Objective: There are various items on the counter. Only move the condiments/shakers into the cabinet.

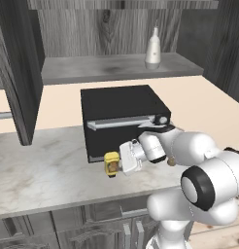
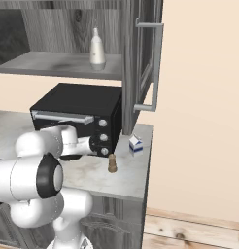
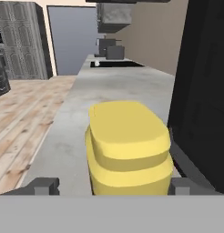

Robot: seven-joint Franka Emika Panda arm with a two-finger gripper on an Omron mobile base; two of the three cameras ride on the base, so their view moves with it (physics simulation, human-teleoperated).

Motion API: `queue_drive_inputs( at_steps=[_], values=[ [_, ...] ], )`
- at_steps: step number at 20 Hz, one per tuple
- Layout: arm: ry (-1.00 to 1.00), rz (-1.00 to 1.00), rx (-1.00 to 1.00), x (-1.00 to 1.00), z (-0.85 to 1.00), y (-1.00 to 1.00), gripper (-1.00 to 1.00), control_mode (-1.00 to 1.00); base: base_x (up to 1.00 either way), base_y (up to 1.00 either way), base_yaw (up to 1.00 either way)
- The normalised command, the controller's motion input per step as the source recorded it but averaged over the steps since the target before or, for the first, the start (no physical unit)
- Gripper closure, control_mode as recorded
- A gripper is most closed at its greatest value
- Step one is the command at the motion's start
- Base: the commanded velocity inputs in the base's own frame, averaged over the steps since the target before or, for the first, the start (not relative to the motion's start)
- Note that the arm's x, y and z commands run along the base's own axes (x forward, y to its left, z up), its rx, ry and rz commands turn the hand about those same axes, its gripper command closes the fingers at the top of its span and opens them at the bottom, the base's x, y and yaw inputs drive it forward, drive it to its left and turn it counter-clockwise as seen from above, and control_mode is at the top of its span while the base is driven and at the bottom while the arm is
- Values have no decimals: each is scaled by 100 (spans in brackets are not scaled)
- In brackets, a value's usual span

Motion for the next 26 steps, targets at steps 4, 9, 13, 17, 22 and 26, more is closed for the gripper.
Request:
queue_drive_inputs(
  at_steps=[4,9,13,17,22,26],
  values=[
    [0,0,0,-9,0,0,100,-100,0,0,0],
    [-10,-4,7,-88,32,0,100,-100,0,0,0],
    [-3,-9,22,-100,70,0,100,-100,0,0,0],
    [1,-16,21,-69,64,0,100,-100,0,0,0],
    [1,-18,11,-42,67,0,100,-100,0,0,0],
    [0,-9,2,-43,59,11,100,-100,0,0,0]
  ],
)
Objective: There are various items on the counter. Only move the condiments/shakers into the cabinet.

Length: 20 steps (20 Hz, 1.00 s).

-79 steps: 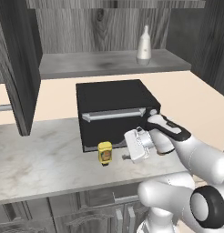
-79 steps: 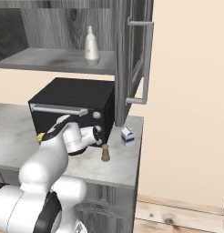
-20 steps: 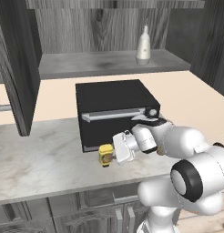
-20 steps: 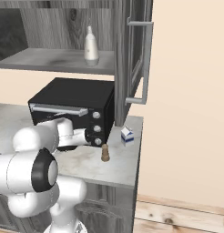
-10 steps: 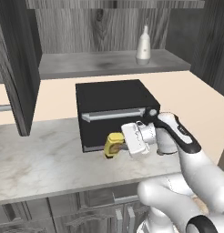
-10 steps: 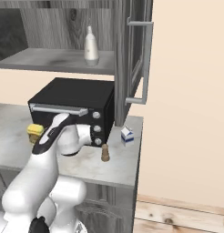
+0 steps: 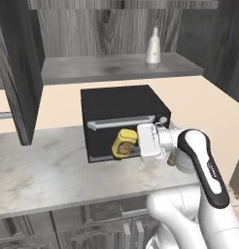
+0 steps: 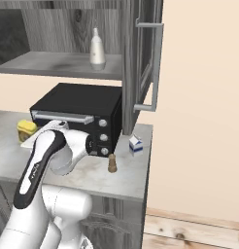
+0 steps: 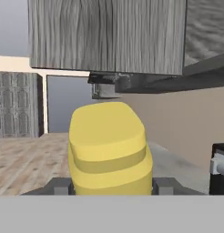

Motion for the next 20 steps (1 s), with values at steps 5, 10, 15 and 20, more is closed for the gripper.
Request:
queue_drive_inputs(
  at_steps=[5,10,15,20],
  values=[
    [0,-10,0,-68,52,19,100,-100,0,0,0],
    [0,-17,0,-44,81,13,100,-100,0,0,0],
    [-7,-34,0,-56,83,-4,100,-100,0,0,0],
    [-1,-47,-1,-44,47,-13,100,-100,0,0,0]
  ],
)
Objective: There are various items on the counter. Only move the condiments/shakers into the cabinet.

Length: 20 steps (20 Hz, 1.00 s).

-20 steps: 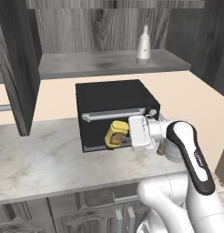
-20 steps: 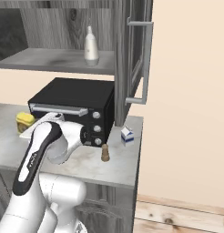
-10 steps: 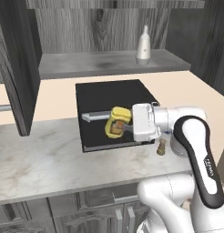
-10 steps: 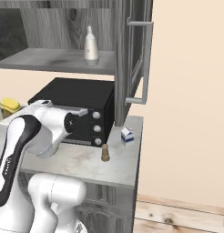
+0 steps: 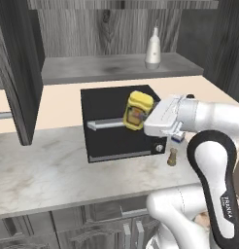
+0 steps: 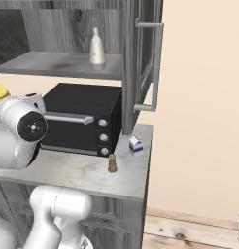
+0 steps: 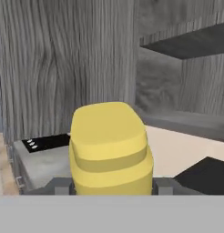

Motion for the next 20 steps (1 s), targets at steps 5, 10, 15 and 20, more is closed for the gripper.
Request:
queue_drive_inputs(
  at_steps=[5,10,15,20],
  values=[
    [2,-44,1,-24,53,-5,100,-100,0,0,0],
    [5,-40,14,0,66,0,100,-100,0,0,0],
    [10,-35,16,5,23,-4,100,-100,0,0,0],
    [3,-2,3,13,0,-4,100,-100,0,0,0]
  ],
)
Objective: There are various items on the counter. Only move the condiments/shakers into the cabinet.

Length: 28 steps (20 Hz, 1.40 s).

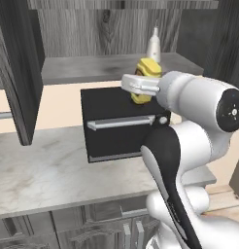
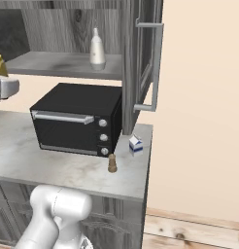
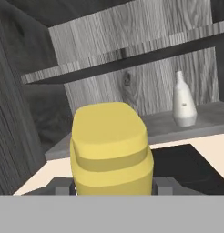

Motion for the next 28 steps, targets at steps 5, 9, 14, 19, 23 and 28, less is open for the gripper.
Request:
queue_drive_inputs(
  at_steps=[5,9,14,19,23,28],
  values=[
    [7,-3,11,34,11,-9,100,-100,0,0,0],
    [5,-2,1,43,1,-1,100,-100,0,0,0],
    [0,0,-18,41,1,4,100,-100,0,0,0],
    [0,0,-16,22,0,4,100,-100,0,0,0],
    [-7,0,-8,3,13,1,100,-100,0,0,0],
    [-20,0,-12,-7,17,3,100,-100,0,0,0]
  ],
)
